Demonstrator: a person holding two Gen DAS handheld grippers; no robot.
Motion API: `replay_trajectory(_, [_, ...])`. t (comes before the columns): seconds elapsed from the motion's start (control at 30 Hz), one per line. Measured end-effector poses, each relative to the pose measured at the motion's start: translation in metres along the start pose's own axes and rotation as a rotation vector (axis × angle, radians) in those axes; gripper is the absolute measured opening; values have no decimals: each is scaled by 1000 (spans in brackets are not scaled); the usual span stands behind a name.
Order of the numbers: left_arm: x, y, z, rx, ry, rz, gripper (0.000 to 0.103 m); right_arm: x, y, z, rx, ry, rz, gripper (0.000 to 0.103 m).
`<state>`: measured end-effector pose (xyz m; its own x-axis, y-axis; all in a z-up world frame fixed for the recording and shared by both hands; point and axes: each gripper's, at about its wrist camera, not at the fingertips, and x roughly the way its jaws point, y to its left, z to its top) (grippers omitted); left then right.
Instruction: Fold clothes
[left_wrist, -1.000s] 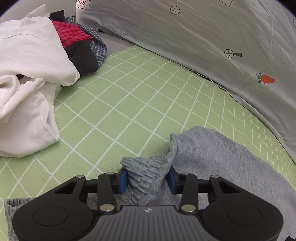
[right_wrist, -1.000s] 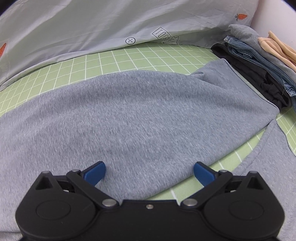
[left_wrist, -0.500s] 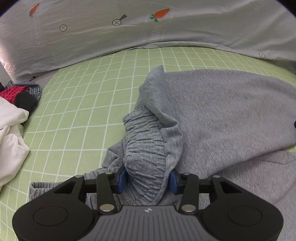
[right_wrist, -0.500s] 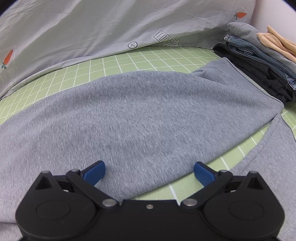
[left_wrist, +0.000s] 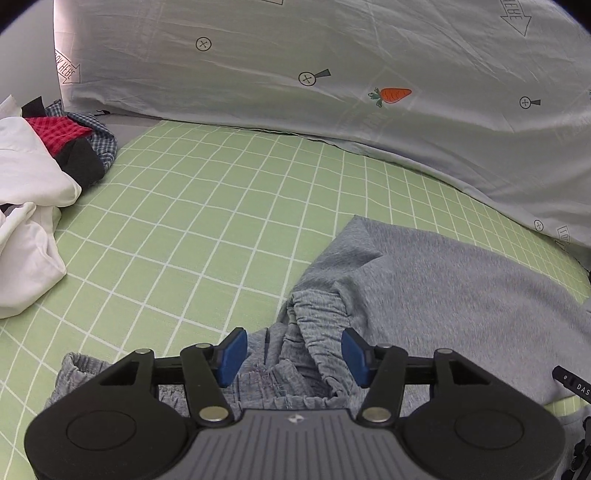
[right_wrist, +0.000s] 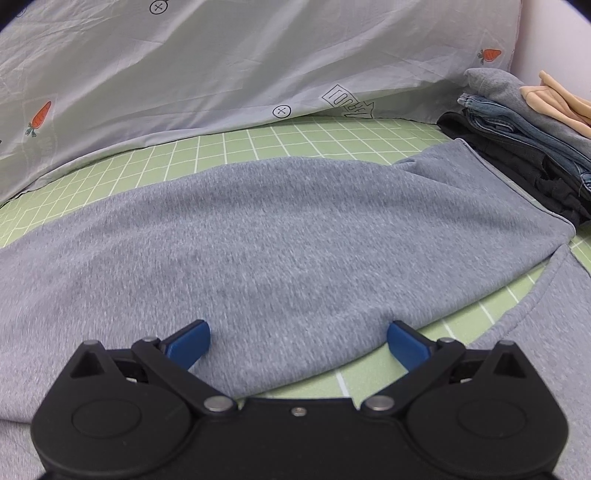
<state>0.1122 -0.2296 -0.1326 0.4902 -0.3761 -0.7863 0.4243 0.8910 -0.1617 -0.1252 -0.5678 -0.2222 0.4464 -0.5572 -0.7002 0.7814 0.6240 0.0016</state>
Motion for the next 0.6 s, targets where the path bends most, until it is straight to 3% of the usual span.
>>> replay_trajectory(0.17, [21, -4, 3, 10, 42, -8, 46, -2, 0, -10, -2, -82, -1, 103])
replay_trajectory(0.3, [35, -8, 4, 22, 62, -14, 46, -1, 0, -9, -2, -86, 0, 103])
replay_trajectory(0.37, [40, -8, 7, 15, 67, -13, 40, -1, 0, -9, -2, -87, -1, 103])
replay_trajectory(0.47, [43, -1, 13, -9, 75, -15, 21, -1, 0, -10, -2, -87, -1, 103])
replay_trajectory(0.6, [42, 17, 25, -91, 62, -52, 11, -1, 1, -10, -3, -87, -4, 103])
